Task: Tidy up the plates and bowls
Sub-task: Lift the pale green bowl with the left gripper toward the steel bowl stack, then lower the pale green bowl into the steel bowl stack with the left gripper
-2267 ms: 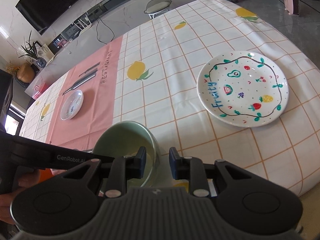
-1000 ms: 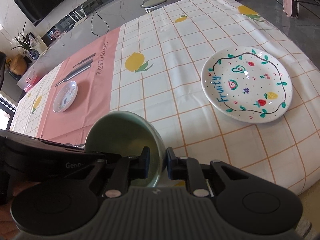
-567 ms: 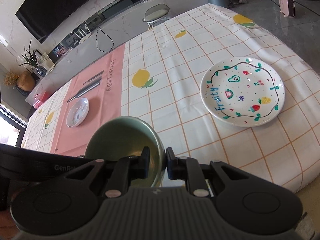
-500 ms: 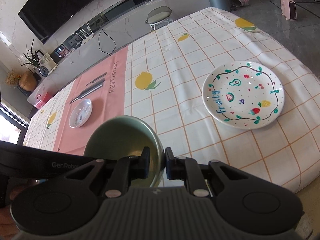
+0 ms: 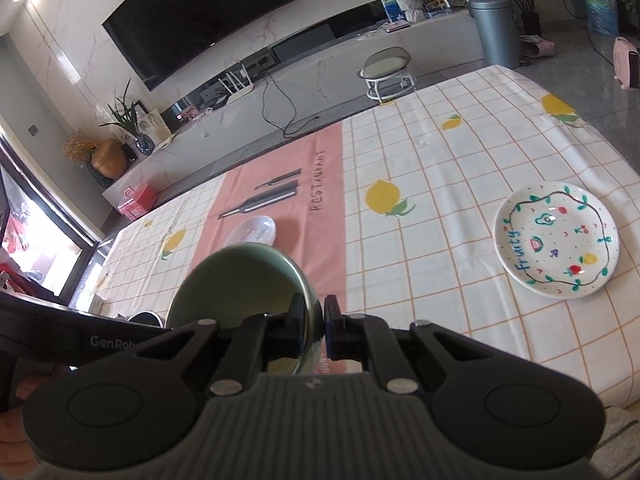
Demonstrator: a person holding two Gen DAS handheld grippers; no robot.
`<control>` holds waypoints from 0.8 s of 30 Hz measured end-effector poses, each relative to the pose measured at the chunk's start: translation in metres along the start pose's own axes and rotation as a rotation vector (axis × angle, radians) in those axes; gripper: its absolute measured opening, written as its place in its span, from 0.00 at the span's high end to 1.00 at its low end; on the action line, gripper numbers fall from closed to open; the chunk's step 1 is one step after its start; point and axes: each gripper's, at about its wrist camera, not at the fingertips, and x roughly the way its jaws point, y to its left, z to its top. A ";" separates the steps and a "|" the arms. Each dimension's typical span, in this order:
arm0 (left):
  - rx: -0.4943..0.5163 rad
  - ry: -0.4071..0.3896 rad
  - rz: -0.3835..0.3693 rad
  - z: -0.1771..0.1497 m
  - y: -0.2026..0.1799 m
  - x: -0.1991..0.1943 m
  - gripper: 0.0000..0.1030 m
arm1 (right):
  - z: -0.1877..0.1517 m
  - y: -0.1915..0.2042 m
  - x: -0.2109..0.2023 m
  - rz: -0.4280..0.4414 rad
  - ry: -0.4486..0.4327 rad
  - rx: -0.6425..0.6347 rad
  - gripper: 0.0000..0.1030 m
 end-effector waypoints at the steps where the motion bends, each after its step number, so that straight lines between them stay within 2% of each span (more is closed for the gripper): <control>1: -0.006 -0.005 0.002 -0.001 0.004 -0.004 0.88 | 0.000 0.005 0.000 0.010 -0.003 -0.001 0.93; 11: -0.084 -0.049 0.013 -0.018 0.056 -0.042 0.88 | -0.003 0.069 -0.001 0.058 -0.006 -0.093 0.93; 17: -0.112 -0.061 0.049 -0.033 0.089 -0.062 0.88 | -0.011 0.105 0.005 0.111 0.017 -0.155 0.93; 24: -0.175 -0.034 0.046 -0.042 0.124 -0.057 0.88 | -0.022 0.139 0.024 0.129 0.055 -0.198 0.93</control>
